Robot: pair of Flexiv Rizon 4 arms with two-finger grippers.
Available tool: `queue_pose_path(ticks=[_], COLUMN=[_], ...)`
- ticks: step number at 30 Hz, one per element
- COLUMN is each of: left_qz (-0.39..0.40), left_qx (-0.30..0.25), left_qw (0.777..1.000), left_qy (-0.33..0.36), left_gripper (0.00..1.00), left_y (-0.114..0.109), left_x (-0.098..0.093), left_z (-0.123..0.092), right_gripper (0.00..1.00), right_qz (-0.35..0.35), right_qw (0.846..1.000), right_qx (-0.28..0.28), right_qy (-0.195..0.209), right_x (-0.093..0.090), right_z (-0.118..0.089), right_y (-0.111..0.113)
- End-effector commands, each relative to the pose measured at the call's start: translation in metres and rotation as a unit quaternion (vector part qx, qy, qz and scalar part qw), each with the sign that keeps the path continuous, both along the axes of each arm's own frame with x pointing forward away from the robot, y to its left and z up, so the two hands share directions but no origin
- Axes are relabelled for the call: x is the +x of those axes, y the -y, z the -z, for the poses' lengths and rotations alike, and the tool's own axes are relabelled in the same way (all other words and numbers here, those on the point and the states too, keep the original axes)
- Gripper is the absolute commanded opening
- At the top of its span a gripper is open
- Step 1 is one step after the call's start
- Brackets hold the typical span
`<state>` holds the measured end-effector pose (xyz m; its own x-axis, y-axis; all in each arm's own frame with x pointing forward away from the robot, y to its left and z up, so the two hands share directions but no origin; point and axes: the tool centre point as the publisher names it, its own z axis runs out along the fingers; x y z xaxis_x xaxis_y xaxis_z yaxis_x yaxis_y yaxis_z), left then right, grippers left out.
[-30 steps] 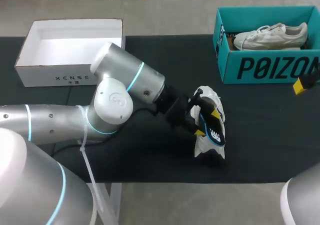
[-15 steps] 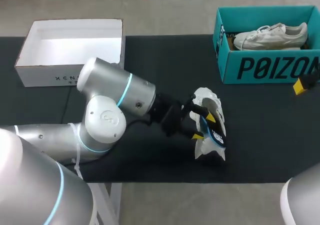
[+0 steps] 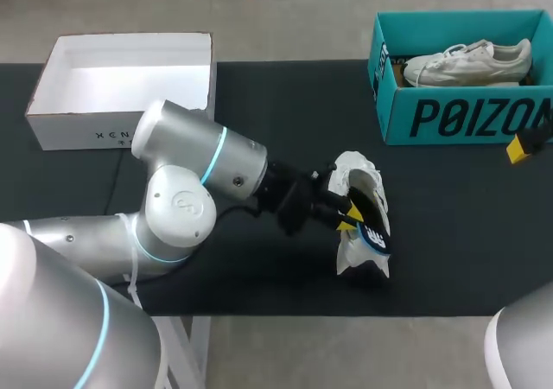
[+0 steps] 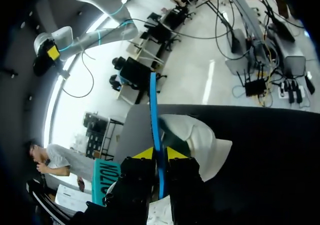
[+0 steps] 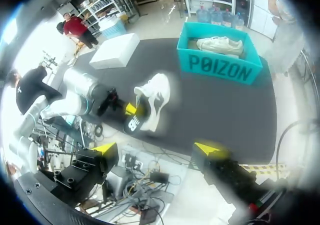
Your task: Take the shoe out of the shoebox, open the shoe tongue, remove and reinsert the insole, then place the shoe into the shoebox
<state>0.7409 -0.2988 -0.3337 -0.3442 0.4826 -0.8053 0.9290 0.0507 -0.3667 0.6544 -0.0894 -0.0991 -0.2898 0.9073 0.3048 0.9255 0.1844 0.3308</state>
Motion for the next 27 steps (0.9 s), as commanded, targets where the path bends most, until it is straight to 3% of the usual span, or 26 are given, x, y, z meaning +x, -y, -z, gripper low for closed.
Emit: queue_pose_path(ticks=[1, 4, 13, 14, 15, 17, 22, 25, 27], left_qz=[0.007, 0.009, 0.012, 0.013, 0.013, 0.013, 0.014, 0.014, 0.015], left_qx=[0.011, 0.015, 0.029, 0.028, 0.028, 0.028, 0.029, 0.031, 0.031], left_qw=[1.0, 1.0, 0.999, 0.999, 0.999, 0.999, 0.999, 0.999, 0.999], left_qy=[-0.001, 0.003, 0.009, 0.01, 0.01, 0.011, 0.009, 0.007, 0.003], left_gripper=[0.07, 0.0, 0.0, 0.07, 0.23, 0.43, 0.65, 0.6, 0.48], left_y=[0.003, 0.003, 0.002, 0.003, 0.004, 0.006, 0.008, 0.009, 0.01], left_x=[0.007, 0.01, 0.019, 0.019, 0.019, 0.019, 0.019, 0.019, 0.019], left_z=[0.001, 0.0, 0.001, 0.0, 0.0, 0.0, 0.0, 0.002, 0.004], right_gripper=[1.0, 1.0, 1.0, 1.0, 1.0, 1.0, 1.0, 1.0, 1.0], right_qz=[0.0, 0.0, 0.0, 0.0, 0.0, 0.0, 0.0, 0.0, 0.0], right_qw=[1.0, 1.0, 1.0, 1.0, 1.0, 1.0, 1.0, 1.0, 1.0], right_qx=[-0.001, -0.001, -0.001, -0.001, -0.001, -0.001, -0.001, -0.001, -0.001], right_qy=[-0.003, -0.003, -0.003, -0.003, -0.003, -0.003, -0.003, -0.003, -0.003], right_x=[0.003, 0.003, 0.003, 0.003, 0.003, 0.003, 0.003, 0.003, 0.003], right_z=[-0.001, -0.001, -0.001, -0.001, -0.001, -0.001, -0.001, -0.001, -0.001], right_y=[-0.001, -0.001, -0.001, -0.001, -0.001, -0.001, -0.001, -0.001, -0.001])
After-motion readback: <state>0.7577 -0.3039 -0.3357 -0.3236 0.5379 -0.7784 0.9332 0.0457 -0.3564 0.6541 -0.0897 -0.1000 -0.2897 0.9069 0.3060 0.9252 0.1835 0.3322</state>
